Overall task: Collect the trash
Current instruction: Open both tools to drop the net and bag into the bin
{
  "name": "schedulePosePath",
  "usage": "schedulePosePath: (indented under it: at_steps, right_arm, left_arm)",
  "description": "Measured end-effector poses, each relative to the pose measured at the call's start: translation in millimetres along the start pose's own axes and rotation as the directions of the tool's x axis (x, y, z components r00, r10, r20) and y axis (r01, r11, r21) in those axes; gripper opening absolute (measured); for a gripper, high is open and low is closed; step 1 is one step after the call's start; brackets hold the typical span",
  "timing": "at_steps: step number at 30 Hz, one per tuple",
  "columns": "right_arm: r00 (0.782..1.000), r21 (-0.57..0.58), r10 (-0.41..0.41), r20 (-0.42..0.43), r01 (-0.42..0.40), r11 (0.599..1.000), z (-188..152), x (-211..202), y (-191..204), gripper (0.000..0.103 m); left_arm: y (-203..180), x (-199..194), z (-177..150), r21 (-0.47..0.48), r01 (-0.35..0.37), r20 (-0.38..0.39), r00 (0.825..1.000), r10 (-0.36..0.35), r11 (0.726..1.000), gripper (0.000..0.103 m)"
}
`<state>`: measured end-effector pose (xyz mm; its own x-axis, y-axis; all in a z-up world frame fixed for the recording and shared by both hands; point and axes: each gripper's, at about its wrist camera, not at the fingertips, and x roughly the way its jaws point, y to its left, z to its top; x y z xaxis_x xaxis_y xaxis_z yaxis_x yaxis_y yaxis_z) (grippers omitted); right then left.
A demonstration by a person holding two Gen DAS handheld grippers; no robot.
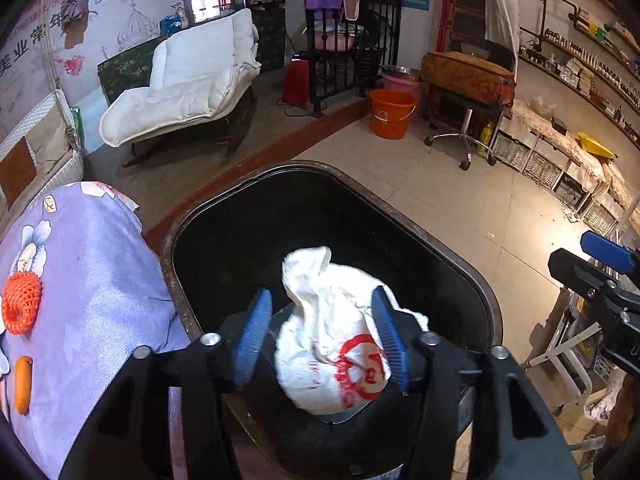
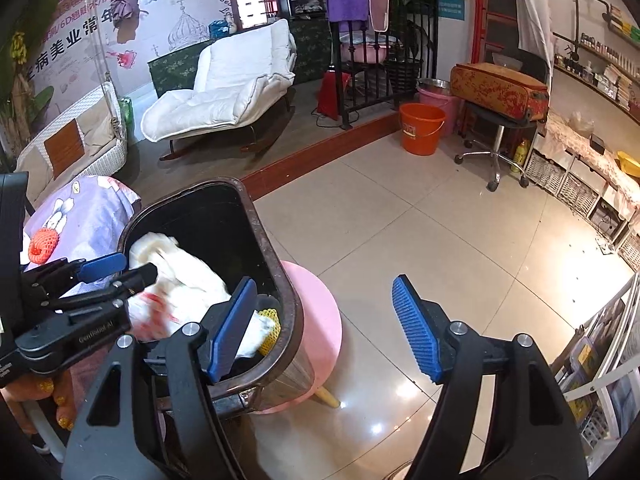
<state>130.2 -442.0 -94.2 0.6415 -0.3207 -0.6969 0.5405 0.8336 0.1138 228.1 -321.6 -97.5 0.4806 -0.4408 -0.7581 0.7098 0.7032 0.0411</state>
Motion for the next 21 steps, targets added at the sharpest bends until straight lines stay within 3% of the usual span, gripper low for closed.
schedulePosePath:
  at_steps: [3, 11, 17, 21]
  right_arm:
    - [1.0, 0.014, -0.005, 0.002, 0.005, 1.0, -1.2, -0.3, -3.6, 0.074]
    - [1.0, 0.003, 0.009, 0.007, -0.009, 1.0, -0.5, -3.8, 6.0, 0.076]
    - [0.997, -0.061, 0.078, 0.006, -0.078, 0.995, -1.2, -7.7, 37.5, 0.076]
    - [0.989, -0.125, 0.15, -0.005, -0.15, 0.981, -7.4, -11.8, 69.5, 0.076]
  left_arm:
    - [-1.6, -8.4, -3.1, 0.019, -0.006, 0.039, 0.999, 0.005, 1.0, 0.079]
    - [16.4, -52.1, -19.5, -0.04, -0.004, 0.116, 0.993, 0.008, 0.999, 0.084]
    - [40.9, -93.0, -45.4, -0.11, -0.072, 0.174, 0.981, 0.09, 0.991, 0.088]
    - [68.0, -123.1, -65.4, -0.208, -0.139, 0.202, 0.962, 0.182, 0.968, 0.088]
